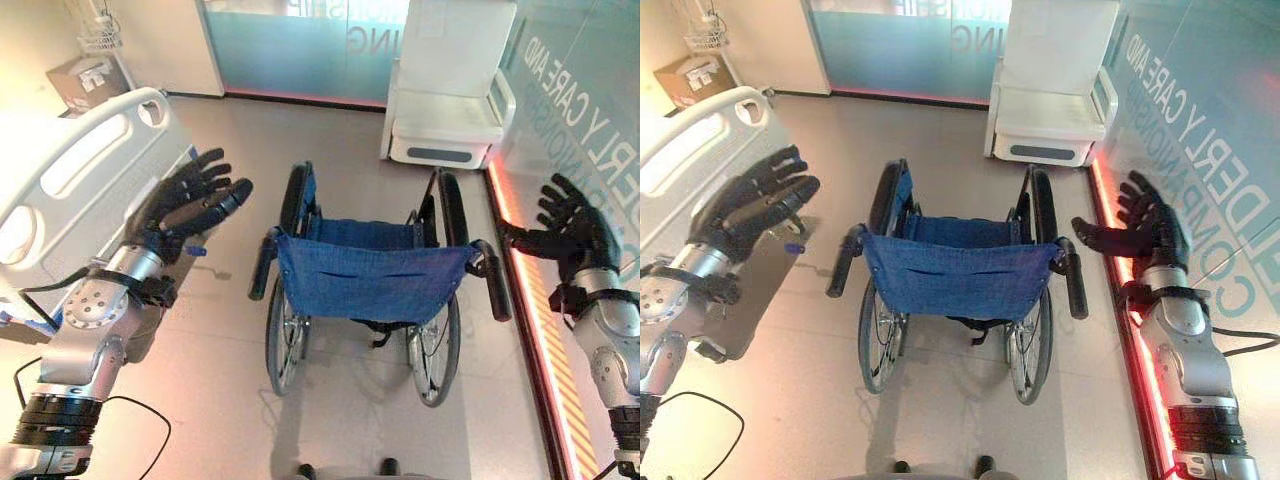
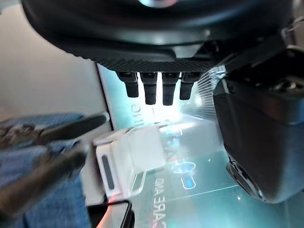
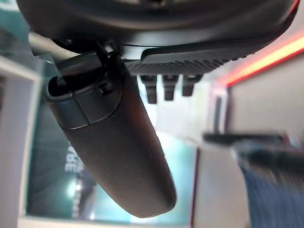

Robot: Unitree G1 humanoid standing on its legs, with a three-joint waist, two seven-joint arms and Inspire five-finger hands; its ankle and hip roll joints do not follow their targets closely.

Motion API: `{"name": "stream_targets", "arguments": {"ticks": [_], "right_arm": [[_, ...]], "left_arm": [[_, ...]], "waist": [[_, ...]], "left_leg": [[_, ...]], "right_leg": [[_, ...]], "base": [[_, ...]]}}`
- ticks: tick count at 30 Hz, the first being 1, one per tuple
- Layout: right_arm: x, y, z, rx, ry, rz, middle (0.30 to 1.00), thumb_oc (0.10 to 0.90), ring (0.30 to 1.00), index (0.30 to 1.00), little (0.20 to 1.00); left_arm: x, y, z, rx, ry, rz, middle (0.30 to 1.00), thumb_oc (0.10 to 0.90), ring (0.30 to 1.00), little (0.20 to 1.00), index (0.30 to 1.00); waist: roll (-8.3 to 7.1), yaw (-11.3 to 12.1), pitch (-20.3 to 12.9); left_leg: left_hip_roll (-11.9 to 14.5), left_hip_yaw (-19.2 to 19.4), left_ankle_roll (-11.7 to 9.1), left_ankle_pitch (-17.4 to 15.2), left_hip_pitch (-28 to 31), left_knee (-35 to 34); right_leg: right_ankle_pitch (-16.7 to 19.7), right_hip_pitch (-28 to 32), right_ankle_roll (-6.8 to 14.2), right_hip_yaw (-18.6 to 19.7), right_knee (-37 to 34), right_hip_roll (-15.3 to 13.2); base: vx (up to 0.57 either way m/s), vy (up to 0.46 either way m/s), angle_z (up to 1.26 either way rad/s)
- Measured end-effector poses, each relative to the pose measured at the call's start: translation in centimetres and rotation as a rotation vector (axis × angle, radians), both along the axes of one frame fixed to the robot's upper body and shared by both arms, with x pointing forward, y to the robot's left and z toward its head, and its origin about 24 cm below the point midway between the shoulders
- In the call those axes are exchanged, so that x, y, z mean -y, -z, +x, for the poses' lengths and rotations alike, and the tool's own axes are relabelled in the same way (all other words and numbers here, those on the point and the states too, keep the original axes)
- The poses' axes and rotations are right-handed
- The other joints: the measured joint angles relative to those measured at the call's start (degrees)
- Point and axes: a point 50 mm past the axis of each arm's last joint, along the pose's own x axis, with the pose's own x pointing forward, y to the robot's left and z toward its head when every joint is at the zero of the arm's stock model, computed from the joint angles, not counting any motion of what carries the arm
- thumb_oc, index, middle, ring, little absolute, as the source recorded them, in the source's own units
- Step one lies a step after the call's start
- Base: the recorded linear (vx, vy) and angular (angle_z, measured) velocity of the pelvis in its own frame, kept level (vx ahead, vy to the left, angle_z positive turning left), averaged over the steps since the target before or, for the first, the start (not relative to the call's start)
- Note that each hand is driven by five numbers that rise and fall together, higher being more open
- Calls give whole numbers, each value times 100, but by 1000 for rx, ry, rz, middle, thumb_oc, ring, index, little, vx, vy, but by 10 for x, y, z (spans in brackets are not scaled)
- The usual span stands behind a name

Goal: Push the wheelchair next to the bed

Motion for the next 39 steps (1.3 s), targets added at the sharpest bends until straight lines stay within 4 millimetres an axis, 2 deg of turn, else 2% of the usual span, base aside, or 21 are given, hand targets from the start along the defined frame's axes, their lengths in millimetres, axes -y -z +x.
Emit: {"name": "stream_targets", "arguments": {"ticks": [4,9,13,21,27,32,37,39], "right_arm": [[-15,23,-4,-82,-79,114,900,800,900,900,900],[-18,19,-4,-82,-99,129,900,800,900,900,900],[-23,17,-5,-102,-130,139,900,800,900,900,900],[-28,25,-9,-170,-160,133,900,800,900,900,900],[-31,30,-10,-207,-160,124,900,800,900,900,900],[-33,34,-10,-229,-149,113,900,800,900,900,900],[-36,41,-9,-255,-120,119,900,800,900,900,900],[-39,54,-10,-307,-106,127,900,800,900,900,900]], "left_arm": [[5,10,0,-45,26,-9,900,800,900,900,900],[12,26,-1,-129,53,9,900,800,900,900,900],[13,37,-5,-184,57,10,900,800,900,900,900],[12,39,-5,-192,33,30,900,800,900,900,900],[11,40,-5,-201,26,43,900,800,900,900,900],[13,43,-5,-209,19,47,900,800,900,900,900],[16,46,-5,-220,15,67,900,800,900,900,900],[16,47,-5,-221,14,66,900,800,900,900,900]], "waist": [[0,14,0],[-6,-21,-4],[-7,-162,-5],[-21,-182,-14],[-134,-189,-86],[-164,-181,-130],[-164,-154,-212],[-163,-145,-214]], "left_leg": [[0,0,0,0,-1,0],[2,23,0,0,11,0],[4,44,0,0,13,1],[14,163,0,0,45,1],[14,171,0,0,57,1],[12,181,0,0,64,1],[11,180,0,0,67,1],[11,179,1,1,71,1]], "right_leg": [[0,0,0,-2,0,-1],[4,-2,3,18,1,5],[6,-10,3,43,2,11],[40,-23,-2,131,1,24],[54,-25,-4,154,1,24],[58,-22,-3,154,0,21],[60,-18,-3,153,0,20],[64,-14,-6,144,0,19]], "base": [[0,0,0],[0,0,0],[-24,1,-3],[-23,0,-5],[-5,0,-1],[0,0,0],[0,0,0],[0,0,0]]}}
